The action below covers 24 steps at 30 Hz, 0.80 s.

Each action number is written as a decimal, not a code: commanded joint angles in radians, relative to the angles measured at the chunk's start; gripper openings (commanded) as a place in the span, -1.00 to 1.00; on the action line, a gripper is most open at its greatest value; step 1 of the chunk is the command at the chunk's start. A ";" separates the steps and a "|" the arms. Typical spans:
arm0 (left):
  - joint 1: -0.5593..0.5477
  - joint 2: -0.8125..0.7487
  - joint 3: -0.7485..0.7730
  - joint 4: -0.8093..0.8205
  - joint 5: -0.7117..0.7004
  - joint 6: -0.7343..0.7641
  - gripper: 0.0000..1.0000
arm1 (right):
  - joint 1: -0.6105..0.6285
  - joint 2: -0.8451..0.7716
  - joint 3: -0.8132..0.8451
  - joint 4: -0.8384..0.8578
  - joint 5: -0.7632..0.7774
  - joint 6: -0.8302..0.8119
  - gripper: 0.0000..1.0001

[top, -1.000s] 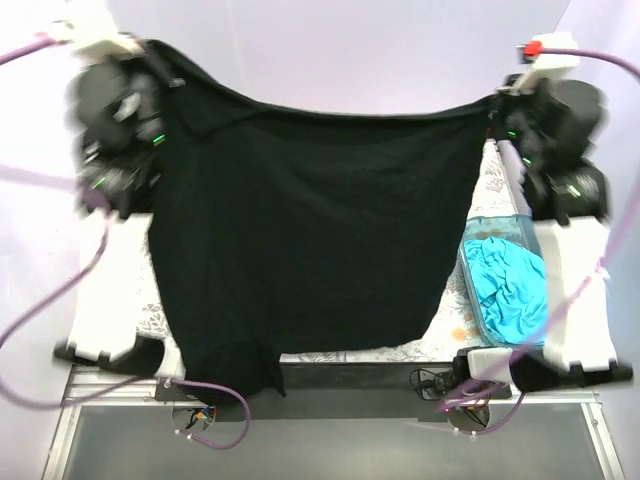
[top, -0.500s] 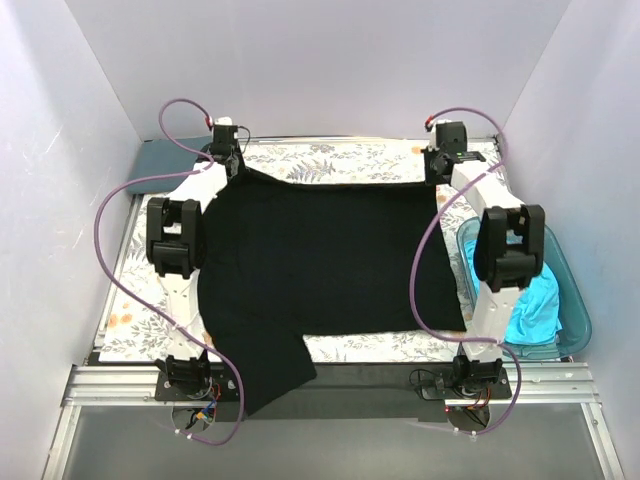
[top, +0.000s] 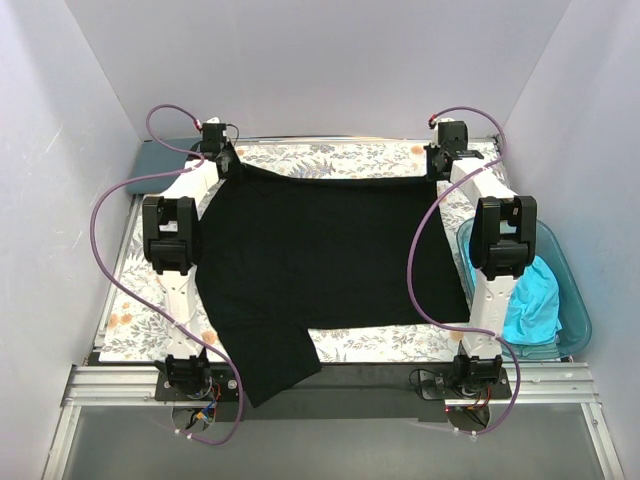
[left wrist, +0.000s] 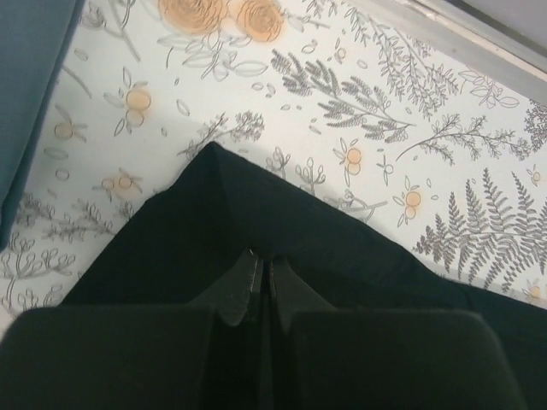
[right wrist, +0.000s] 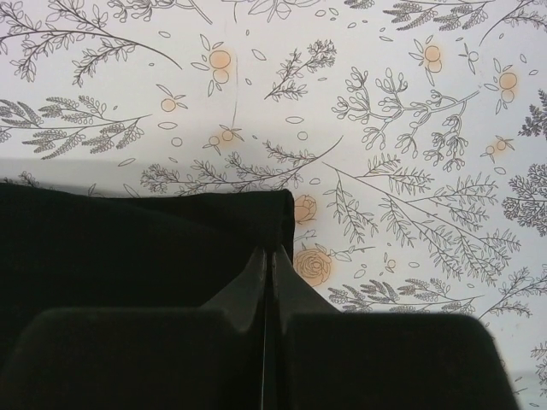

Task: Fold and stack the t-shirts
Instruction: Fold the tshirt

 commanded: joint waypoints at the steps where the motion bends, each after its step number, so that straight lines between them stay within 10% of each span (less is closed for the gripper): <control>1: 0.014 -0.119 0.031 -0.094 0.066 -0.076 -1.00 | -0.007 -0.073 0.015 0.034 -0.016 0.011 -0.97; 24: 0.034 -0.633 -0.416 -0.246 0.207 -0.369 -1.00 | -0.021 -0.312 -0.196 -0.026 -0.062 0.006 -0.97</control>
